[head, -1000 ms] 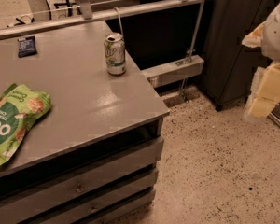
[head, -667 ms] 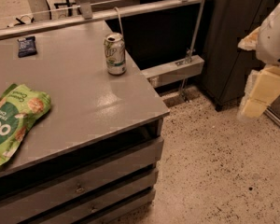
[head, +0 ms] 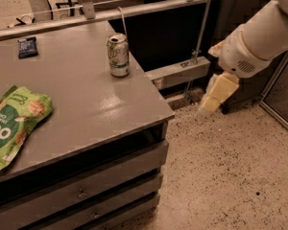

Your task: Knock 7up can over

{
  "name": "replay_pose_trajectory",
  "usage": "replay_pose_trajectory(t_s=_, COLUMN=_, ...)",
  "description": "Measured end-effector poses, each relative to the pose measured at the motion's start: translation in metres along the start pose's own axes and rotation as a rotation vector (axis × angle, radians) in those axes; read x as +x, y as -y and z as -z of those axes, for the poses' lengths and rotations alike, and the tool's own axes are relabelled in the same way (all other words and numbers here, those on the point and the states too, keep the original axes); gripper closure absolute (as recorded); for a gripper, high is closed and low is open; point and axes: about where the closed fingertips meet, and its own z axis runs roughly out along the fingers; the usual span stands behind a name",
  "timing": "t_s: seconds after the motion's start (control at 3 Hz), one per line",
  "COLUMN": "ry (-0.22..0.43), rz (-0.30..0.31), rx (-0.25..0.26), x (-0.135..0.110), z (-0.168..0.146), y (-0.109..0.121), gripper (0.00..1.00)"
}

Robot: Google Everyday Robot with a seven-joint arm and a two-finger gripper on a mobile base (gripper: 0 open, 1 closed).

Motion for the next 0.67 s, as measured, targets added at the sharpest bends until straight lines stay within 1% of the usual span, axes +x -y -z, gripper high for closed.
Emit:
replay_pose_trajectory(t_s=0.33, ry=0.140, rz=0.021, rx=0.027, x=-0.040, z=-0.034, y=0.031, gripper=0.00)
replay_pose_trajectory(t_s=0.67, ry=0.300, rz=0.006, rx=0.060, x=-0.085, z=-0.052, y=0.063, gripper=0.00)
